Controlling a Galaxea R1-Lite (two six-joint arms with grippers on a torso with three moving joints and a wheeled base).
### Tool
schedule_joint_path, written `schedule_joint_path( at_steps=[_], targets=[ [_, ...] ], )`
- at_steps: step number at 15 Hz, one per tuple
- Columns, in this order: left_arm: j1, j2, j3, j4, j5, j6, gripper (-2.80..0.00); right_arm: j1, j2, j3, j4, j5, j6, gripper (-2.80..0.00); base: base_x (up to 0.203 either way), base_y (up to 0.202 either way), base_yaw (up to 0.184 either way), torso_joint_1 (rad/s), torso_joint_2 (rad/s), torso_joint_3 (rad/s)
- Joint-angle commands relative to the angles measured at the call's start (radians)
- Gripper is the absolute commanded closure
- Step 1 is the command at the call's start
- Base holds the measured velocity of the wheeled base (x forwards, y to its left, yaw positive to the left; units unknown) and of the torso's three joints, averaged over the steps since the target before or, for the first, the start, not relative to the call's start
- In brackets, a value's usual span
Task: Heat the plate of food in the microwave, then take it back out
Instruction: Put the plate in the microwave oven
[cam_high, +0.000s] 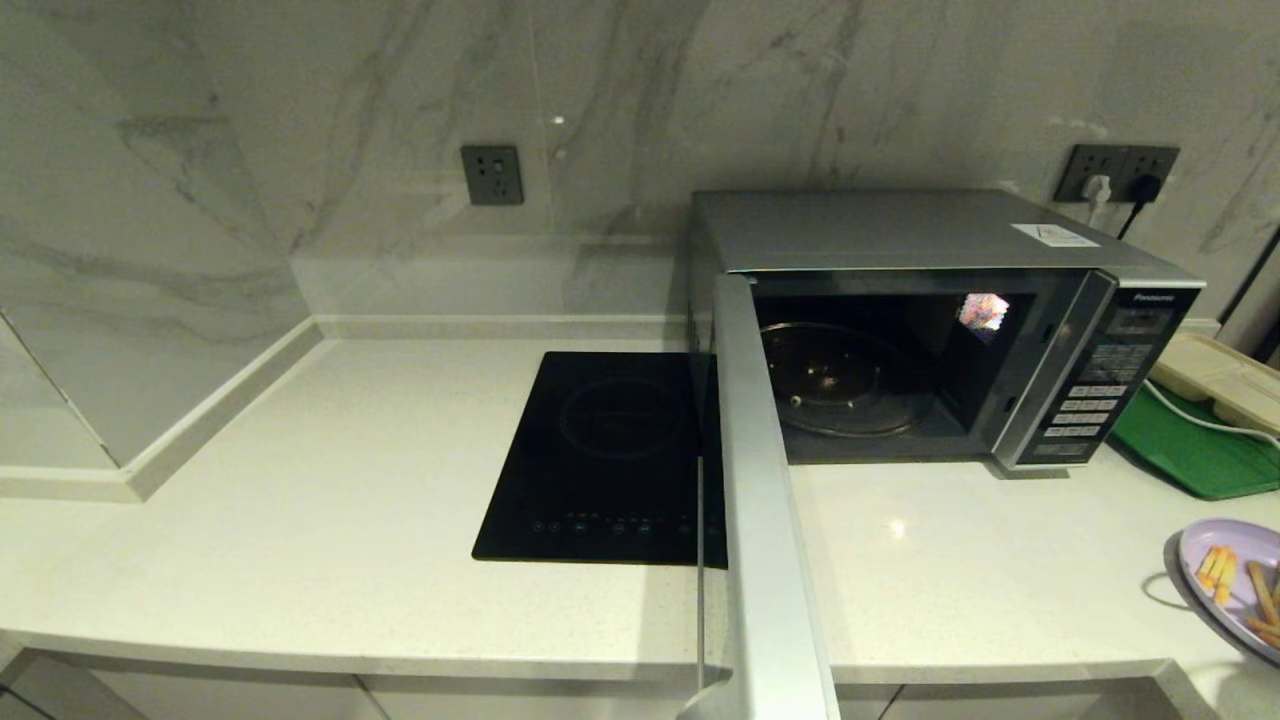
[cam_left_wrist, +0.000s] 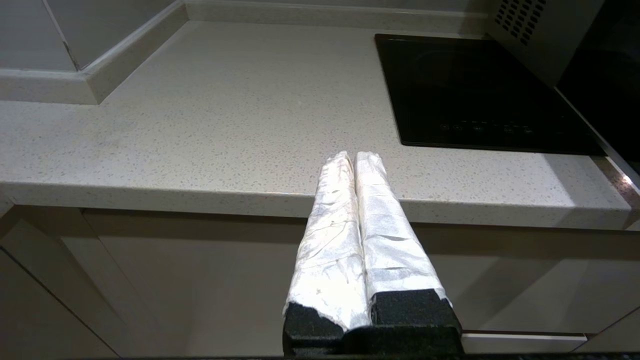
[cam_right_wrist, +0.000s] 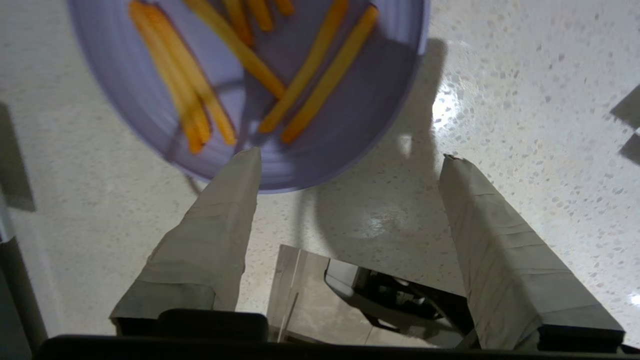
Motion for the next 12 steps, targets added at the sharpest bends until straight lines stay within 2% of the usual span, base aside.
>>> schedule_joint_path(
  at_steps=[1,4,12],
  targets=[
    [0.000,0.000,0.000,0.000,0.000,-0.001,0.00,-0.006,0.014,0.083,-0.044,-0.001,0.022,-2.80,0.000,0.000,0.000,0.000,0.00,0.000],
    [0.000,0.000,0.000,0.000,0.000,-0.001,0.00,-0.016,0.018,0.193,-0.197,-0.025,0.025,-2.80,0.000,0.000,0.000,0.000,0.00,0.000],
    [0.000,0.000,0.000,0.000,0.000,-0.001,0.00,-0.128,0.070,0.253,-0.296,-0.023,0.030,-2.80,0.000,0.000,0.000,0.000,0.00,0.000]
  ],
)
